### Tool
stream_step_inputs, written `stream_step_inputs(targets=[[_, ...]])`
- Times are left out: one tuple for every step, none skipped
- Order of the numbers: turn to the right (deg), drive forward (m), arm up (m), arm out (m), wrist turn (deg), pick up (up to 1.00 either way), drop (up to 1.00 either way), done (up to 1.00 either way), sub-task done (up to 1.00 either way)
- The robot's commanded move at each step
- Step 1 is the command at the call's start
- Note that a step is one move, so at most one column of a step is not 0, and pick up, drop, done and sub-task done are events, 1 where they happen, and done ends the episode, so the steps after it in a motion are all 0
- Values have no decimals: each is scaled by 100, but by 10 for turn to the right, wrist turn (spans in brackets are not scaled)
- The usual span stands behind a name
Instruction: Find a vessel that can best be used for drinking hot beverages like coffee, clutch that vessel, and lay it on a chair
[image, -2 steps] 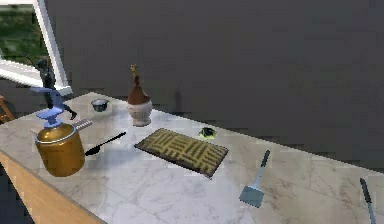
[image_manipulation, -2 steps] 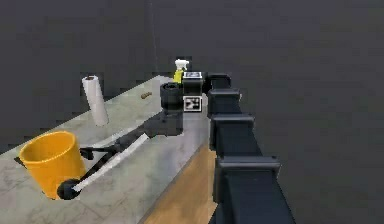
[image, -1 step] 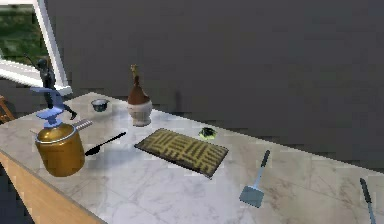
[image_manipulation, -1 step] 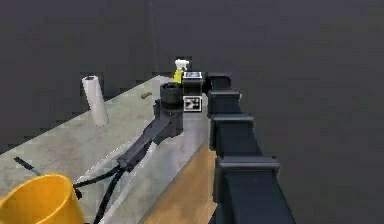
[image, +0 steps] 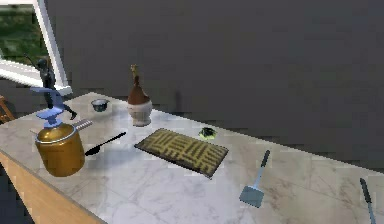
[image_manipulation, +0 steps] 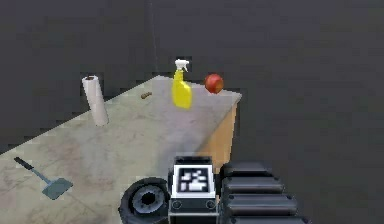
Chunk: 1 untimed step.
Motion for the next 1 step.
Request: stream_step_inputs(targets=[[-450, 0, 0, 0, 0, 0, 0, 0, 0]])
